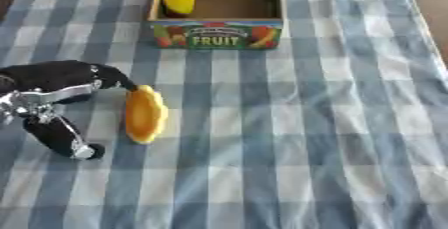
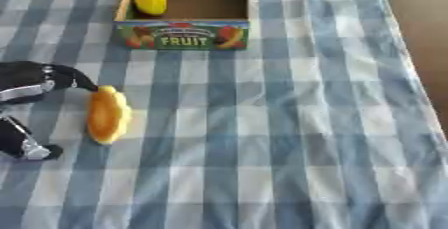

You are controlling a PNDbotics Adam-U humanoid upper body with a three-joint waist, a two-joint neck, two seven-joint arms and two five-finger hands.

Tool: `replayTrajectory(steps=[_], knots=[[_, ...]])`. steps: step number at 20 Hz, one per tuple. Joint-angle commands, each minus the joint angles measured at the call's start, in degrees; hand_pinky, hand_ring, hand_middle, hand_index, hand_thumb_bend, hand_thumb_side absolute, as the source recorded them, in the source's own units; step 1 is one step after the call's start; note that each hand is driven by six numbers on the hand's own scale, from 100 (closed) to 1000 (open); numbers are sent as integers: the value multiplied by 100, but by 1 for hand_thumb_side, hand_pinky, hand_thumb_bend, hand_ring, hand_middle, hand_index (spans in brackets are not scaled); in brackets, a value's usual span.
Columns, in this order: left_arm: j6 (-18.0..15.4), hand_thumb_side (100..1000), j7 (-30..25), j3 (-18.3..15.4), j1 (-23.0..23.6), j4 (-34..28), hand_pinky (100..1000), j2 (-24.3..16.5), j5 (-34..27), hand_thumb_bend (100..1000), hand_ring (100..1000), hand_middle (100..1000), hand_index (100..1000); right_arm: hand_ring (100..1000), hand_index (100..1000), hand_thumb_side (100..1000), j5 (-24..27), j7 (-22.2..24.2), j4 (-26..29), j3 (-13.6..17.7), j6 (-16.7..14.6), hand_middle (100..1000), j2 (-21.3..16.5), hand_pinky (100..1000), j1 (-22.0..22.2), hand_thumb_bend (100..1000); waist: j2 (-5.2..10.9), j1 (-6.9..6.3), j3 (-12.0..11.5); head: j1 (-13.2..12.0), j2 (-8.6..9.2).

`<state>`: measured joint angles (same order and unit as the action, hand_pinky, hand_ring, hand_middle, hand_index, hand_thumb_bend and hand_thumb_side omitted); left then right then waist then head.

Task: Pick up objects on the table and place them in the box.

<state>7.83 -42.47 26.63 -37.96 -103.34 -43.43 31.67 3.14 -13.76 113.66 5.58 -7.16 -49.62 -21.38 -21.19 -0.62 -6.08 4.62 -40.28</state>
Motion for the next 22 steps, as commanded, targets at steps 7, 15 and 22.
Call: replayTrajectory(steps=[7, 15, 22], knots=[[-95, 100, 133, 39, -133, 323, 889, 90, 145, 543, 936, 812, 907, 985, 793, 388, 59, 64, 93, 59, -26, 682, -90, 841, -30, 100, 87, -10, 26, -21, 22], [-239, 100, 97, 74, -190, 382, 903, 196, 450, 625, 941, 819, 948, 988, 792, 413, 90, 110, 93, 45, -10, 678, -65, 841, -12, 100, 67, -18, 49, -13, 26], [-10, 100, 400, 80, -327, 585, 880, 364, 712, 460, 830, 738, 870, 988, 791, 438, 151, 207, 93, -5, 17, 673, -54, 841, 3, 100, 65, -28, 75, -21, 33]])
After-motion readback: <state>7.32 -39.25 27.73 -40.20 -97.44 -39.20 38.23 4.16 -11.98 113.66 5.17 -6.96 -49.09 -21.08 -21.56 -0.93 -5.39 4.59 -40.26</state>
